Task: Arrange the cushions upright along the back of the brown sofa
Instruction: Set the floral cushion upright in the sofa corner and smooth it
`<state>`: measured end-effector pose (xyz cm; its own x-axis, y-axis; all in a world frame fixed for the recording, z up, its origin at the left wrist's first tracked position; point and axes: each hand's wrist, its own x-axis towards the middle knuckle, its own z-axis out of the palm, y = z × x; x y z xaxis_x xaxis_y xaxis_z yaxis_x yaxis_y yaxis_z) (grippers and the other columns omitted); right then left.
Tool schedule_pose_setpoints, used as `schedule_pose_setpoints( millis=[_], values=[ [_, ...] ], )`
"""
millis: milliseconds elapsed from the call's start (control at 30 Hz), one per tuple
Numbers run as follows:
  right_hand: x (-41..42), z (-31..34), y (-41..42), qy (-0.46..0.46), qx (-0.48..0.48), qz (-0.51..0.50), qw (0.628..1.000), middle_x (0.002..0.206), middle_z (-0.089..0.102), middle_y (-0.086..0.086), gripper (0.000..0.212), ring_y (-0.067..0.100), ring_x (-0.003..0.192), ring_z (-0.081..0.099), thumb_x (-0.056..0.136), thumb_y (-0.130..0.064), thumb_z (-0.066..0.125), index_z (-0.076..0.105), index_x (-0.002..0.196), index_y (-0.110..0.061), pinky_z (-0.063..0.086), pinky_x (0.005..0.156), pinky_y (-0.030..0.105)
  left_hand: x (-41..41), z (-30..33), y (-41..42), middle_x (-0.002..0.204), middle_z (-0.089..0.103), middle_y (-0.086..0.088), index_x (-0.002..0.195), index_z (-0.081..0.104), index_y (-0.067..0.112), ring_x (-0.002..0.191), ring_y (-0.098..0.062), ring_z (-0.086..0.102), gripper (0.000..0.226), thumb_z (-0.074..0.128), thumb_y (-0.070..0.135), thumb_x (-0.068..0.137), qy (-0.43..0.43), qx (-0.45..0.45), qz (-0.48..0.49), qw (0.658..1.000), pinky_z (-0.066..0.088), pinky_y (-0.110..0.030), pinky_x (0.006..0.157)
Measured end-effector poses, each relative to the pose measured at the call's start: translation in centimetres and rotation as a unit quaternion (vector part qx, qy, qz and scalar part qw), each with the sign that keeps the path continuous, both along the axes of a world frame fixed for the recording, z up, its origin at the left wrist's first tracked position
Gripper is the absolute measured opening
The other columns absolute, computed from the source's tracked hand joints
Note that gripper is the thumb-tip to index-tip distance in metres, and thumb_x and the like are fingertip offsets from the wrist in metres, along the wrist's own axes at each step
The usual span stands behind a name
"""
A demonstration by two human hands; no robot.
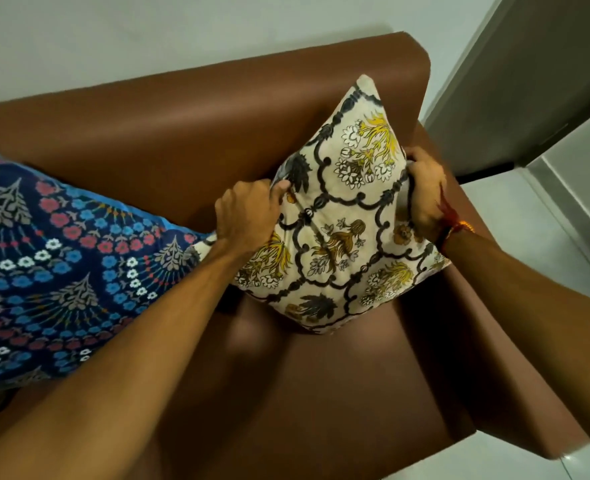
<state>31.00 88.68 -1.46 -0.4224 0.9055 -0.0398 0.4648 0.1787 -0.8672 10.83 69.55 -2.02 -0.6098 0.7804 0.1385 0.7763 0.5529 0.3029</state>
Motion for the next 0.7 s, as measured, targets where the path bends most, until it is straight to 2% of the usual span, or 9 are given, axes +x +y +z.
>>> schedule_pose_setpoints(
  millis=[67,133,233,300,400,467,533,600,700],
  values=[
    [-0.3,0.6,-1.5,0.028,0.055,-0.006,0.998,0.142,0.065,-0.010,0.047,0.016,0.136,0.058,0.103,-0.043,0.033,0.063,0.137,-0.028,0.045,0.119,0.045,-0.1,0.4,0.0,0.079,0.068,-0.011,0.084,0.065,0.010,0.075,-0.034,0.068,0.057,0.040,0.055,0.106,-0.004,0.017,0.011,1.000,0.057,-0.043,0.067],
    [-0.6,0.9,-3.9,0.033,0.146,0.003,0.989,0.166,0.039,-0.014,0.056,0.008,0.155,0.037,0.110,-0.047,0.030,0.037,0.162,-0.028,0.031,0.129,0.041,0.2,0.7,-0.6,0.097,0.069,-0.009,0.102,0.069,0.011,0.091,-0.030,0.065,0.049,0.040,0.051,0.108,0.023,0.063,0.022,0.998,0.051,-0.041,0.071],
    [-0.4,-0.8,-8.1,-0.056,0.318,0.073,0.944,0.177,0.007,-0.012,0.062,0.015,0.166,0.015,0.111,-0.040,0.032,0.017,0.170,-0.025,0.013,0.135,0.050,3.2,0.1,-1.6,0.140,0.055,-0.011,0.140,0.053,0.014,0.127,-0.028,0.051,0.048,0.037,0.046,0.108,0.083,0.122,-0.033,0.988,0.045,-0.046,0.101],
    [-0.2,-3.0,-9.9,-0.137,0.376,0.147,0.904,0.180,0.009,0.000,0.062,0.025,0.167,0.011,0.111,-0.035,0.030,0.015,0.170,-0.023,0.008,0.134,0.059,5.9,-1.2,-2.0,0.161,0.037,-0.011,0.155,0.038,0.015,0.148,-0.028,0.035,0.056,0.036,0.045,0.107,0.115,0.103,-0.141,0.978,0.030,-0.054,0.119],
    [0.0,-5.1,-9.4,-0.205,0.359,0.137,0.900,0.180,0.007,0.003,0.064,0.029,0.167,0.008,0.112,-0.046,0.019,0.009,0.170,-0.021,0.005,0.133,0.064,6.3,-4.0,-2.5,0.172,0.018,-0.006,0.163,0.021,0.018,0.159,-0.022,0.015,0.066,0.034,0.049,0.107,0.153,0.021,-0.219,0.963,0.016,-0.065,0.123],
    [-0.6,-5.7,-7.9,-0.218,0.335,0.092,0.912,0.180,0.004,0.000,0.067,0.027,0.167,0.006,0.111,-0.053,0.017,0.007,0.170,-0.022,0.002,0.132,0.063,3.9,-5.2,-2.5,0.173,0.015,-0.004,0.164,0.017,0.018,0.159,-0.021,0.013,0.070,0.029,0.057,0.107,0.162,0.009,-0.206,0.965,0.013,-0.067,0.122],
    [-0.7,-6.0,-6.9,-0.225,0.329,0.069,0.914,0.180,0.006,0.001,0.067,0.027,0.167,0.006,0.112,-0.052,0.024,0.006,0.170,-0.024,0.002,0.132,0.064,1.6,-5.5,-2.8,0.172,0.017,-0.003,0.164,0.018,0.017,0.159,-0.021,0.015,0.074,0.025,0.063,0.105,0.163,0.003,-0.182,0.970,0.014,-0.068,0.122],
    [-0.8,-6.0,-7.0,-0.214,0.303,0.029,0.928,0.180,0.007,0.003,0.068,0.029,0.167,0.007,0.111,-0.053,0.024,0.007,0.170,-0.022,0.002,0.132,0.064,0.0,-5.1,-4.0,0.172,0.019,-0.004,0.163,0.019,0.015,0.158,-0.021,0.017,0.074,0.025,0.062,0.106,0.156,0.006,-0.139,0.978,0.014,-0.067,0.123],
    [-1.7,-4.5,-8.9,-0.153,0.246,-0.103,0.951,0.178,0.012,0.013,0.077,0.034,0.166,0.012,0.109,-0.060,0.018,0.015,0.169,-0.011,0.008,0.130,0.069,-1.1,-3.9,-7.8,0.171,0.022,-0.005,0.163,0.021,0.012,0.158,-0.020,0.018,0.069,0.028,0.054,0.108,0.140,0.031,-0.085,0.986,0.014,-0.063,0.125]
  ],
)
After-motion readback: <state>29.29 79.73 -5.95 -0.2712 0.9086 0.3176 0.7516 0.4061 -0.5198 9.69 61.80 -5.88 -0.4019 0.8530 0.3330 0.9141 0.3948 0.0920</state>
